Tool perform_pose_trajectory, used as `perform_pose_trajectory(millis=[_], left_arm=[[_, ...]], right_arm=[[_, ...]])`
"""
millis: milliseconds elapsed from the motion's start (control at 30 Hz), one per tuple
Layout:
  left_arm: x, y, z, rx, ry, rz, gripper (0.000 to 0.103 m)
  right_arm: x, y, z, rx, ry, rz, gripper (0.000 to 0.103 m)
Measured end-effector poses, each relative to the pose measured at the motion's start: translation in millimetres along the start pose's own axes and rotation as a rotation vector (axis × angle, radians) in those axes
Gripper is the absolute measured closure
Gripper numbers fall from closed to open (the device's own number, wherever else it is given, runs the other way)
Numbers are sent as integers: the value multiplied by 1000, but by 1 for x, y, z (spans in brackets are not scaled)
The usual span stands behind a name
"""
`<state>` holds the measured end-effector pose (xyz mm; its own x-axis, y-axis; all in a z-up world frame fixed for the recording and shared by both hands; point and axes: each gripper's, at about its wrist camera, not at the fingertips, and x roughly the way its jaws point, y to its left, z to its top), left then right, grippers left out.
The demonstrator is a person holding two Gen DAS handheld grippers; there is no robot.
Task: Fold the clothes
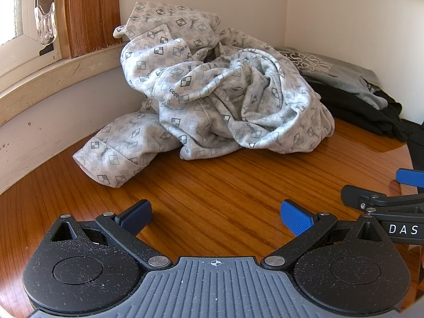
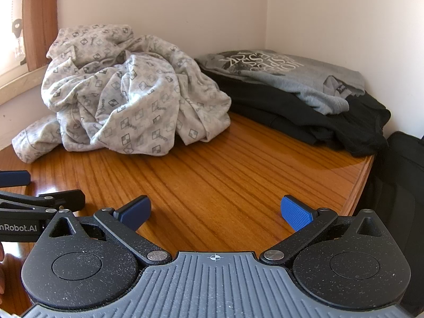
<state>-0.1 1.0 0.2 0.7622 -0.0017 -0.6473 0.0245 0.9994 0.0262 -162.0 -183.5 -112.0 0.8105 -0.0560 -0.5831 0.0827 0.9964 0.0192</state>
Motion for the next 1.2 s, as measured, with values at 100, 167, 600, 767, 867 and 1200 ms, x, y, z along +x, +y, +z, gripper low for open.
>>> perform_pose_trajectory(millis=[100, 167, 600, 767, 867, 1200], left_arm=[[0, 0, 0, 0, 0, 0, 0], [0, 0, 0, 0, 0, 0, 0], [0, 0, 0, 0, 0, -1, 0], [0, 0, 0, 1, 0, -2, 0], [0, 0, 0, 1, 0, -2, 0], [-3, 4, -1, 32, -10, -74, 0]], right_arm=[[0, 0, 1, -3, 0, 4, 0], [0, 0, 1, -5, -1, 6, 0], [1, 0, 1, -6, -1, 7, 0], [1, 0, 1, -11, -6, 14, 0], [1, -1, 0, -15, -9, 19, 0], [10, -12, 19, -138, 76, 165, 0]])
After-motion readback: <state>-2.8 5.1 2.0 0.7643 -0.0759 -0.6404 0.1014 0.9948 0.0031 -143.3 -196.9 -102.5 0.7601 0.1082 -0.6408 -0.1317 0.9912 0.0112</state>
